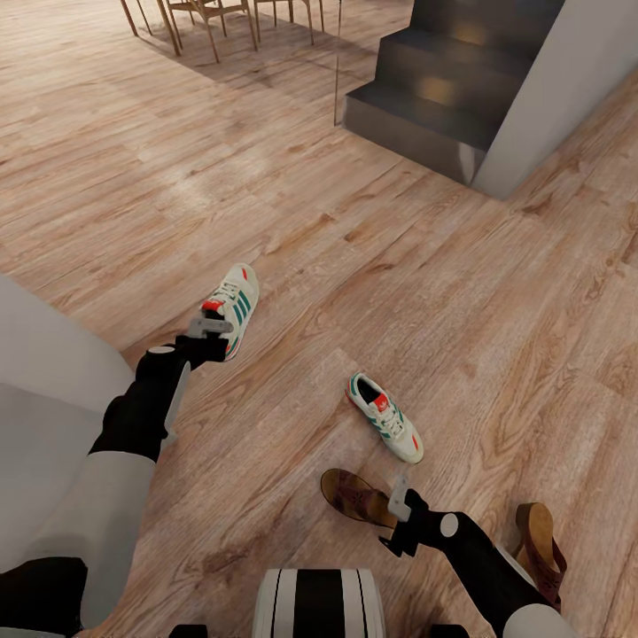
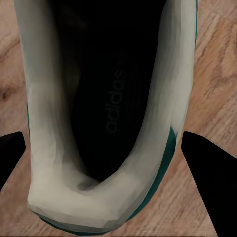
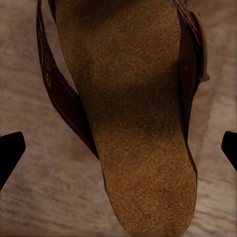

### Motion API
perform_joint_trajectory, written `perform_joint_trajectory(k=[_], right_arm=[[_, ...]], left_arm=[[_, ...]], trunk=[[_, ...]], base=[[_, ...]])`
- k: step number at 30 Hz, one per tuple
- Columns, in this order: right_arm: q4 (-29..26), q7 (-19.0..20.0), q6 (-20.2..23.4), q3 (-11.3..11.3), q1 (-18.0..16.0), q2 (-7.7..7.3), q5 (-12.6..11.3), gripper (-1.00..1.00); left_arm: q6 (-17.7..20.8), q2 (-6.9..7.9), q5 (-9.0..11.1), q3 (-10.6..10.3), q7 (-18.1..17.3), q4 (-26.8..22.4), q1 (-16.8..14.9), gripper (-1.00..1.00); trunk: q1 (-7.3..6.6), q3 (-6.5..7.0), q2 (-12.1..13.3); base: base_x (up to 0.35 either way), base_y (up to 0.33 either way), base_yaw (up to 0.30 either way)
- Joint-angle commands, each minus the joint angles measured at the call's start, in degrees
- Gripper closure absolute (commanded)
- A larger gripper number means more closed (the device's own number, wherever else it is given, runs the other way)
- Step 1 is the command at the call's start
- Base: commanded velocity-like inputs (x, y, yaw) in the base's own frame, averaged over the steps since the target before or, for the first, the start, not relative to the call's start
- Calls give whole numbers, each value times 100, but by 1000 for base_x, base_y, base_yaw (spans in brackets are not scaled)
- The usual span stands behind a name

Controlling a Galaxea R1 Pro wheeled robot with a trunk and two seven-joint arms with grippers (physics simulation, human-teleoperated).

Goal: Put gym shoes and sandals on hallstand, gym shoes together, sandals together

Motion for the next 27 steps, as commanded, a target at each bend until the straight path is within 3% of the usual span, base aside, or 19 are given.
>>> perform_joint_trajectory(k=[1,18,23,27], right_arm=[[-15,17,27,17,-1,-7,24,-100],[-18,-5,34,7,-1,-43,31,-100],[-4,-286,31,8,-1,-41,32,-100],[4,-382,28,15,-1,-39,33,-100]], left_arm=[[26,-2,-59,10,-52,-8,-7,100],[50,6,-59,10,-52,-8,-11,100],[50,6,-59,9,-53,-8,-13,100],[50,6,-59,9,-59,-8,-12,100]], trunk=[[1,-26,-3],[6,-71,-6],[19,-181,-12],[19,-181,-12]], base=[[0,0,0],[0,0,0],[0,0,0],[0,0,0]])
